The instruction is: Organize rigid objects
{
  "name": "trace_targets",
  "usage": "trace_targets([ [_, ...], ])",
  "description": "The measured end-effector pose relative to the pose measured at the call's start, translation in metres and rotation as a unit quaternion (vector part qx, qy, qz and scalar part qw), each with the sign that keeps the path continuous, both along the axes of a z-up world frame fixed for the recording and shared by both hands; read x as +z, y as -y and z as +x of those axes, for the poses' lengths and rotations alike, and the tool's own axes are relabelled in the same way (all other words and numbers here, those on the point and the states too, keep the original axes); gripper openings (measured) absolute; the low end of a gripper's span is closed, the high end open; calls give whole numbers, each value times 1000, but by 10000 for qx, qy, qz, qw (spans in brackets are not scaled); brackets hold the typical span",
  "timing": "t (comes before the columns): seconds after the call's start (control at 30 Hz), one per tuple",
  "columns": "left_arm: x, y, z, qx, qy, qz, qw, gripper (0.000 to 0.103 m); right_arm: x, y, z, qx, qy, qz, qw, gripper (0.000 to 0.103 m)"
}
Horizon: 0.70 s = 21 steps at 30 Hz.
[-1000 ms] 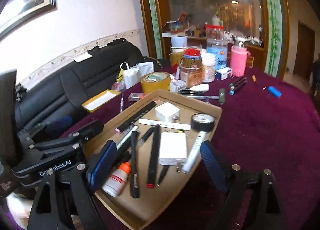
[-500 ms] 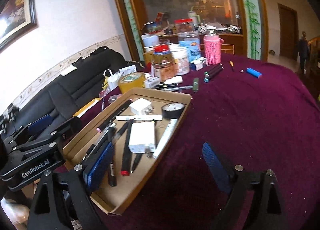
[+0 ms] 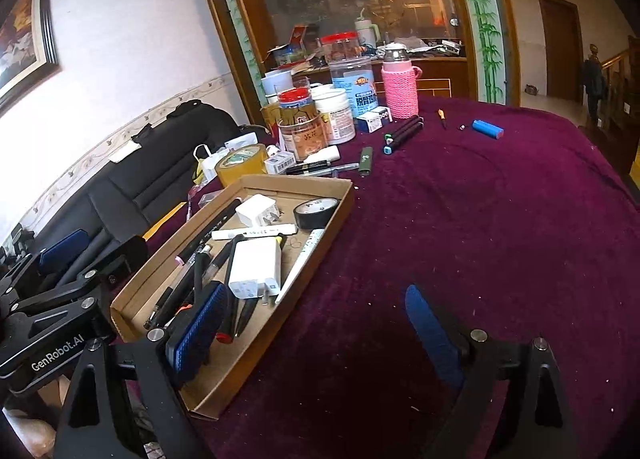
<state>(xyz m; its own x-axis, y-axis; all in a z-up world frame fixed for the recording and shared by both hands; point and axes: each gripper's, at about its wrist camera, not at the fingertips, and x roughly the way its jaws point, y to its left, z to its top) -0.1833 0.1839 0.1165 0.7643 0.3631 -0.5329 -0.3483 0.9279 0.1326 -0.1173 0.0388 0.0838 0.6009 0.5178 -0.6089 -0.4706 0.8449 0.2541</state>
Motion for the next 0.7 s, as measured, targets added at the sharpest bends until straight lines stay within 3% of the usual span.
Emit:
trace_targets([
  [0.53,1,-2,-1,69,30,133,9999,95,1,4,-1,-70,46,-37,10000,93],
  [0.7,7,-1,-9,190,273,311,9990,96,4,6,-6,-112,212,-43,9997,93],
])
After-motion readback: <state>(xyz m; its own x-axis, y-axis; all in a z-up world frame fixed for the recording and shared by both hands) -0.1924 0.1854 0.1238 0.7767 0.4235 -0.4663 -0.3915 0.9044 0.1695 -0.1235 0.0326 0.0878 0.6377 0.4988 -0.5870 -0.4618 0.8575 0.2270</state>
